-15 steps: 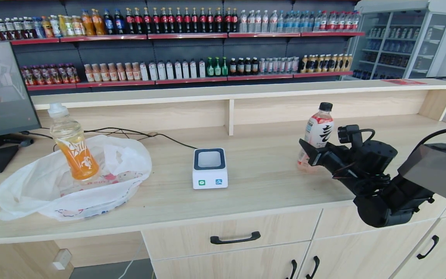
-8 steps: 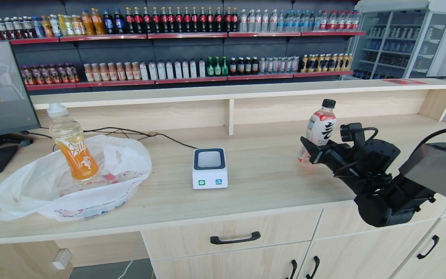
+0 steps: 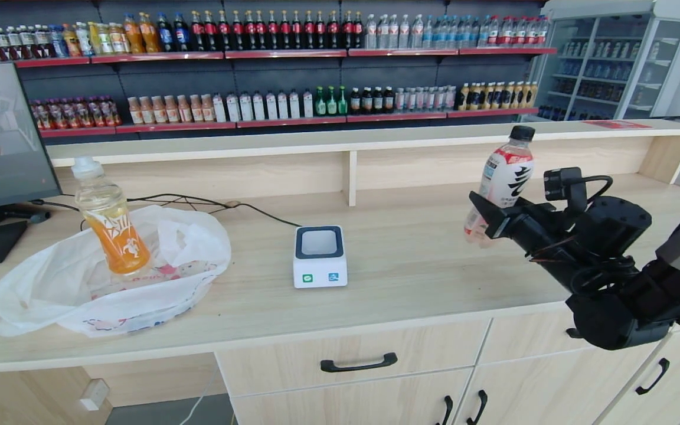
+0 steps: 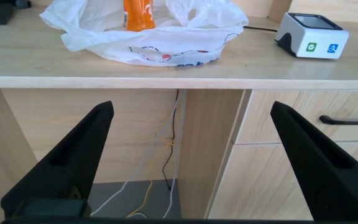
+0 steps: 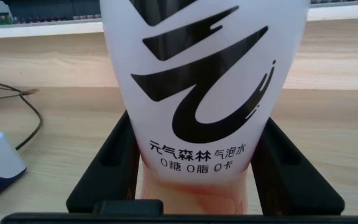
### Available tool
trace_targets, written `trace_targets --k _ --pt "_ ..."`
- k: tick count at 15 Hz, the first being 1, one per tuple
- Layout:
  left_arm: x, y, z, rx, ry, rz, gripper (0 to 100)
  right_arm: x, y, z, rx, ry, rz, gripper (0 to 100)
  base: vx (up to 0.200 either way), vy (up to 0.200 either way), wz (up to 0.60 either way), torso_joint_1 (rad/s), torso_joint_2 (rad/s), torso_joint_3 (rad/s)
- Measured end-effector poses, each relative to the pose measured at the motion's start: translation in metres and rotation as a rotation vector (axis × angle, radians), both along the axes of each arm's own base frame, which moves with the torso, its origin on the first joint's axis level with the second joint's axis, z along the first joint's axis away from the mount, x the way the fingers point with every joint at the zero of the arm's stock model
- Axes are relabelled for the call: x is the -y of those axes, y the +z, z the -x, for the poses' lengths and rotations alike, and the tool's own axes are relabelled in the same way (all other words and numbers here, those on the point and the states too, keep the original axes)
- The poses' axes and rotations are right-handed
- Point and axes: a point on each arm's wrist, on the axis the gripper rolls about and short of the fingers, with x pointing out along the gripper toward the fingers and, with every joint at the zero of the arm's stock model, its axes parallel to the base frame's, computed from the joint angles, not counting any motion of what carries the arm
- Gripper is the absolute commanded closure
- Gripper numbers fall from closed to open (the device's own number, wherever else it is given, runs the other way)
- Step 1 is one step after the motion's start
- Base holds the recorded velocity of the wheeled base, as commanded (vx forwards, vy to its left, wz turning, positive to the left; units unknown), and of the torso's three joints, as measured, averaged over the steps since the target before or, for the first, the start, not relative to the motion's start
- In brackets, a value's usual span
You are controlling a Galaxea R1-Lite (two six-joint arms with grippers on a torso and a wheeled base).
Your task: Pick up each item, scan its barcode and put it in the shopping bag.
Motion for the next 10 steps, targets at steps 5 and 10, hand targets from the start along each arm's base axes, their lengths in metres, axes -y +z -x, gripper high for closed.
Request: trace_targets --k 5,10 --pt "0.000 0.000 0.000 0.000 0.000 0.000 0 -0.001 0.013 0.081 -0.058 0.032 0.047 100 0.000 0.000 0.00 0.000 0.00 0.000" --pt "0.000 0.000 0.000 0.000 0.000 0.000 0 -0.001 0.026 0.152 -0.041 0.068 0.052 100 0.000 0.000 0.00 0.000 0.00 0.000"
